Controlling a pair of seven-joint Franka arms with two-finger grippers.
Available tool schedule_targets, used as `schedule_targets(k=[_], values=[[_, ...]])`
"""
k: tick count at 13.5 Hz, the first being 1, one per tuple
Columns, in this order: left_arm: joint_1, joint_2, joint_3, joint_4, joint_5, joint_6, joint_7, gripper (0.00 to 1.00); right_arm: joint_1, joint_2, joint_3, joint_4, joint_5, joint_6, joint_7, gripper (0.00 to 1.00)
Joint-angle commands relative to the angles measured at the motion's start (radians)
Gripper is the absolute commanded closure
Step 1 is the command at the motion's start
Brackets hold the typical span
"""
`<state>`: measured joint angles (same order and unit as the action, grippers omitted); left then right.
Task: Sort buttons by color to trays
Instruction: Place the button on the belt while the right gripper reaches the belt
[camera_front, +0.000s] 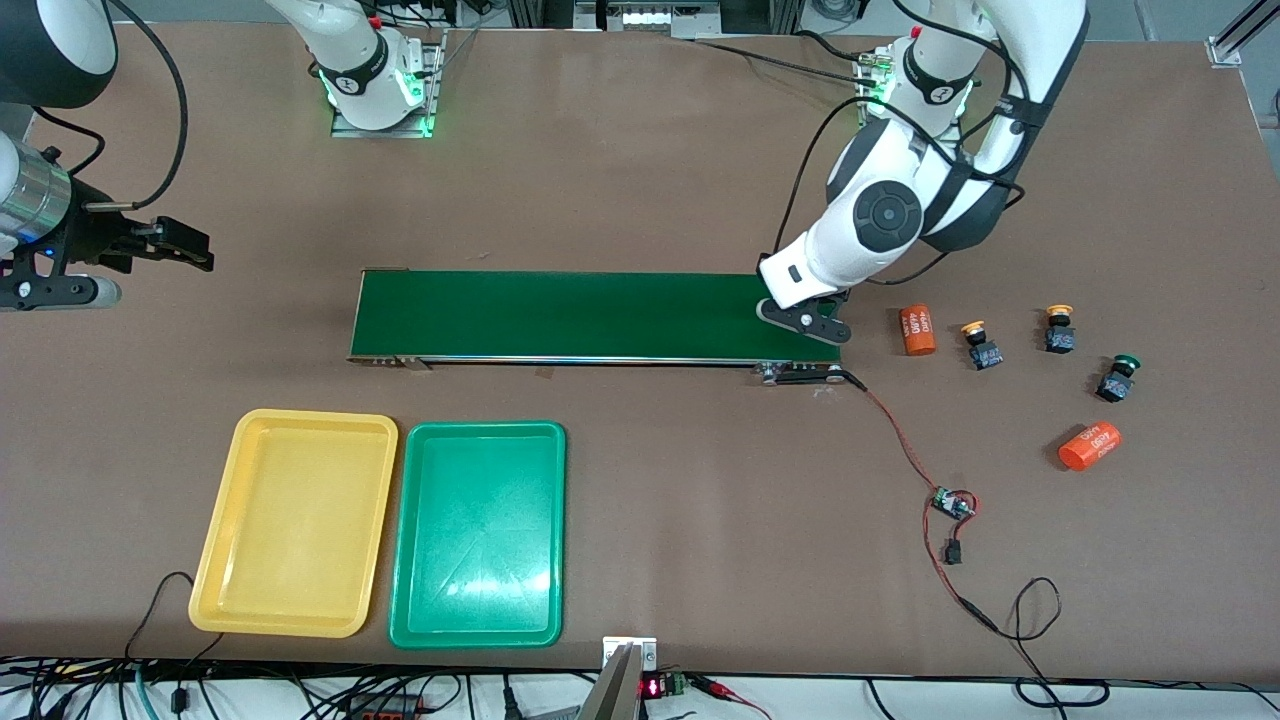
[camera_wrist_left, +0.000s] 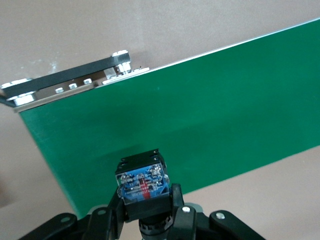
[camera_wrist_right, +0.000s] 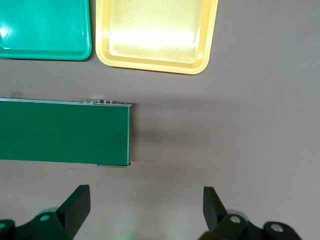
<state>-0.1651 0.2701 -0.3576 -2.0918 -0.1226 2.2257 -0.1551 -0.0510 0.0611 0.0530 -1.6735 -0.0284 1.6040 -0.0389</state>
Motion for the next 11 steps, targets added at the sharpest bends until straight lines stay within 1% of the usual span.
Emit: schedule_targets(k=[1,7,9,10,11], values=[[0.009,0.018,0.000,-0.030,-0.009,0.067,0.008,1.00,-0.001,-0.011,0.004,-0.012,0.016,0.005,0.002,0.00],[0.007,0.063,0.000,-0.025,0.001,0.098,0.009,1.00,0.017,-0.020,0.014,-0.035,0.024,0.016,0.013,0.00],[0.007,0.078,0.000,-0.025,0.001,0.126,0.009,1.00,0.062,-0.021,0.014,-0.035,0.067,0.008,0.054,0.00],[0.007,0.084,0.002,-0.022,0.001,0.132,0.009,1.00,0.089,-0.021,0.014,-0.035,0.068,0.016,0.110,0.00],[0.007,0.092,0.002,-0.019,0.004,0.134,0.009,0.96,0.144,-0.015,0.014,-0.034,0.070,0.039,0.173,0.00]])
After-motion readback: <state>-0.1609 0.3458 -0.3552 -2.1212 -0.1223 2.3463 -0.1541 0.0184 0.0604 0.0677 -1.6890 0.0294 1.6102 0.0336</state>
